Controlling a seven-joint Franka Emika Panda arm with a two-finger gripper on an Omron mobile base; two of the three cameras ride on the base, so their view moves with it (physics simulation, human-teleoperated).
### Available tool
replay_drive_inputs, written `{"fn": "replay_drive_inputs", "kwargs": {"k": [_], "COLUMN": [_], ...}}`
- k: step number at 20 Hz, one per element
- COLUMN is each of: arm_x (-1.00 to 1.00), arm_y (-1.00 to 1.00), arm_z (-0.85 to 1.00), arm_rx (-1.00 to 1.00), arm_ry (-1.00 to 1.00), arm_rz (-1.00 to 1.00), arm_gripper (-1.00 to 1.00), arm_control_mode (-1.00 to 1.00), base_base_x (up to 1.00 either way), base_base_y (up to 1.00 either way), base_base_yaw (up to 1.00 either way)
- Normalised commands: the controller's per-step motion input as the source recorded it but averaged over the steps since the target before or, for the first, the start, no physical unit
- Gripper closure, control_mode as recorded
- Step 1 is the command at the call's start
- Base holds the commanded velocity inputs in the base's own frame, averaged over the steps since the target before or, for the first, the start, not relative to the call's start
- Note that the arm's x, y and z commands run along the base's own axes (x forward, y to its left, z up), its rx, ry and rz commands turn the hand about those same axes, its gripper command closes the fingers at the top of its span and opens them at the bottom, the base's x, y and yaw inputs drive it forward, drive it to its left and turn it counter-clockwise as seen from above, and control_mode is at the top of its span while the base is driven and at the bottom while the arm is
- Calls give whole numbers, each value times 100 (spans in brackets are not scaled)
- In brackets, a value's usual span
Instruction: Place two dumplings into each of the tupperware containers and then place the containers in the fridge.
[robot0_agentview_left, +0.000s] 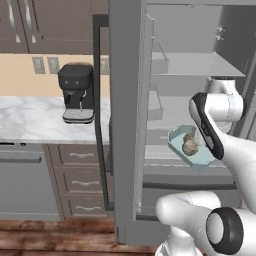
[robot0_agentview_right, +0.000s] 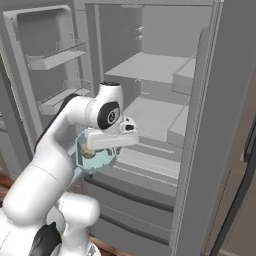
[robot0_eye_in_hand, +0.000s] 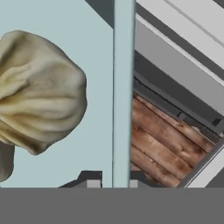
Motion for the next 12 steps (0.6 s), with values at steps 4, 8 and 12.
{"fn": "replay_drive_inputs", "kwargs": {"k": [4, 8, 12], "arm_x": [65, 63, 61], "arm_y": [-4, -46, -25], "arm_z": [2, 0, -18], "arm_rx": [-2, 0, 2], "arm_ry": [-8, -1, -14], "arm_rz": [-43, -45, -41], "arm_gripper": [100, 100, 100], "arm_control_mode": [-100, -100, -100], "base_base_x": [0, 0, 0], "base_base_y": [0, 0, 0], "base_base_yaw": [0, 0, 0]}}
